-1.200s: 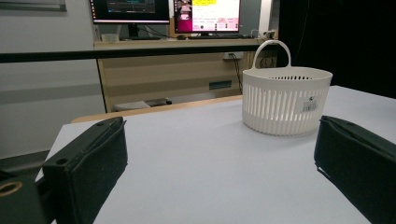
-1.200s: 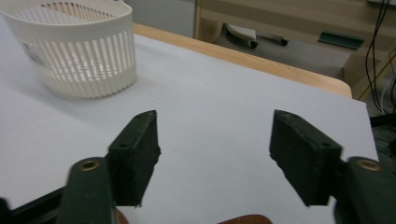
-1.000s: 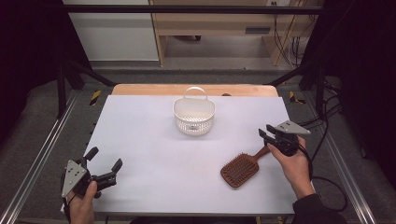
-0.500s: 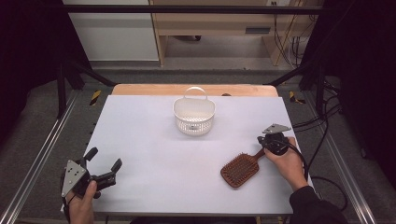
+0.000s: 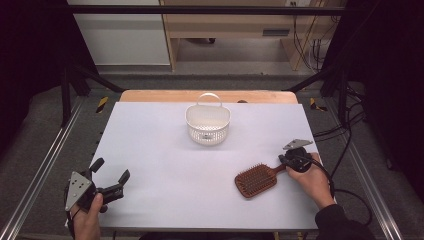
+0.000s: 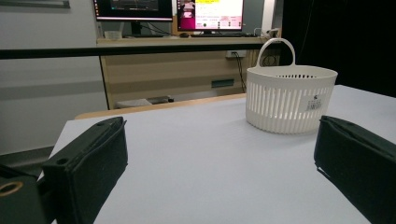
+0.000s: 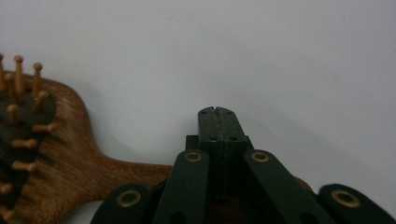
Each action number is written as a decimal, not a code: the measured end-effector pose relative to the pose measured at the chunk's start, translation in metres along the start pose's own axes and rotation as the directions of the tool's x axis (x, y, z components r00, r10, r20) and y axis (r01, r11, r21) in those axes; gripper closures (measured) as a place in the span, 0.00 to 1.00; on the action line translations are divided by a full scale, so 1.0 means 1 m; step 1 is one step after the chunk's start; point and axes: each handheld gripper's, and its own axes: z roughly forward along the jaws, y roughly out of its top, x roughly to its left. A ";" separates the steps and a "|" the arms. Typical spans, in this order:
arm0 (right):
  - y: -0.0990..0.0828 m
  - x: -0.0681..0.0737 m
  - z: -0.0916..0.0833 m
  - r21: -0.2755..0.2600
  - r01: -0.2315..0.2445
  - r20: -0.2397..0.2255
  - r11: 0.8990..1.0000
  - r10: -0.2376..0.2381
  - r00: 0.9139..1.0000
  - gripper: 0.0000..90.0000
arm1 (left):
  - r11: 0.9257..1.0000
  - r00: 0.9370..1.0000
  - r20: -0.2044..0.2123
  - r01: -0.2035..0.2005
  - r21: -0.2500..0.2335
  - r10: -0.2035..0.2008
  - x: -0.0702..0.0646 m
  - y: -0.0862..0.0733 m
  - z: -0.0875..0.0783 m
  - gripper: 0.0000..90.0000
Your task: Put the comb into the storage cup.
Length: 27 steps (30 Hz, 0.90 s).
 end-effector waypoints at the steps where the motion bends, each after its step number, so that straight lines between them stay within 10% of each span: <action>1: -0.002 0.000 -0.002 0.002 -0.002 -0.002 1.000 0.002 1.000 1.00 | 1.000 1.000 0.000 0.000 0.001 0.000 0.000 0.000 0.000 0.03; 27: -0.034 0.045 -0.047 0.074 -0.071 -0.125 0.995 0.080 0.989 1.00 | 1.000 1.000 0.018 -0.005 0.018 0.005 -0.001 -0.002 0.001 0.03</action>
